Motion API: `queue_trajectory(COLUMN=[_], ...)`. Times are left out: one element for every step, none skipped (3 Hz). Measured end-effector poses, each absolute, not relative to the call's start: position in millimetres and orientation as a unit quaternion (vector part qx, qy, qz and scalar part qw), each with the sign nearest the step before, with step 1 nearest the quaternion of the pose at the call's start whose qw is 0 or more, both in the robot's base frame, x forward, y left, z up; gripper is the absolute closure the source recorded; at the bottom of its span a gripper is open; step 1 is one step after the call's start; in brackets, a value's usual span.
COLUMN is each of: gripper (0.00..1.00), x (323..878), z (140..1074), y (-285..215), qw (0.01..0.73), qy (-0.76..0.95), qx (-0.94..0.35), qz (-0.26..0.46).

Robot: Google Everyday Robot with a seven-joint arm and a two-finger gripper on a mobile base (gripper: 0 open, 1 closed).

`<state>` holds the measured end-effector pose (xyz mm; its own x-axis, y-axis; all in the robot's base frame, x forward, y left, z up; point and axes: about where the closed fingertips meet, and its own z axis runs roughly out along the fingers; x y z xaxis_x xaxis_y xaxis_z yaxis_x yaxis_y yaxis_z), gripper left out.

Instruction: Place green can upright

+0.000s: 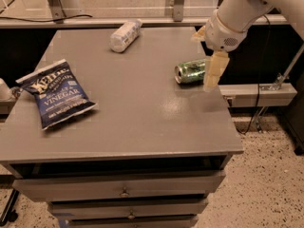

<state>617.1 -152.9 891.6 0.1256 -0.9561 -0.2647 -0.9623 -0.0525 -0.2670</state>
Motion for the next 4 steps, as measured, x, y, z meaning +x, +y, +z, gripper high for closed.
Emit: queue_trajectory(gripper=[0.00, 0.00, 0.15, 0.38], x=[637, 647, 652, 651], z=[876, 862, 852, 841], y=[-141, -139, -138, -140], qw=[0.176, 0.161, 0.149, 0.136], qy=[0.650, 0.644, 0.643, 0.651], qx=[-0.739, -0.748, -0.751, -0.746], qz=[0.010, 0.012, 0.014, 0.019])
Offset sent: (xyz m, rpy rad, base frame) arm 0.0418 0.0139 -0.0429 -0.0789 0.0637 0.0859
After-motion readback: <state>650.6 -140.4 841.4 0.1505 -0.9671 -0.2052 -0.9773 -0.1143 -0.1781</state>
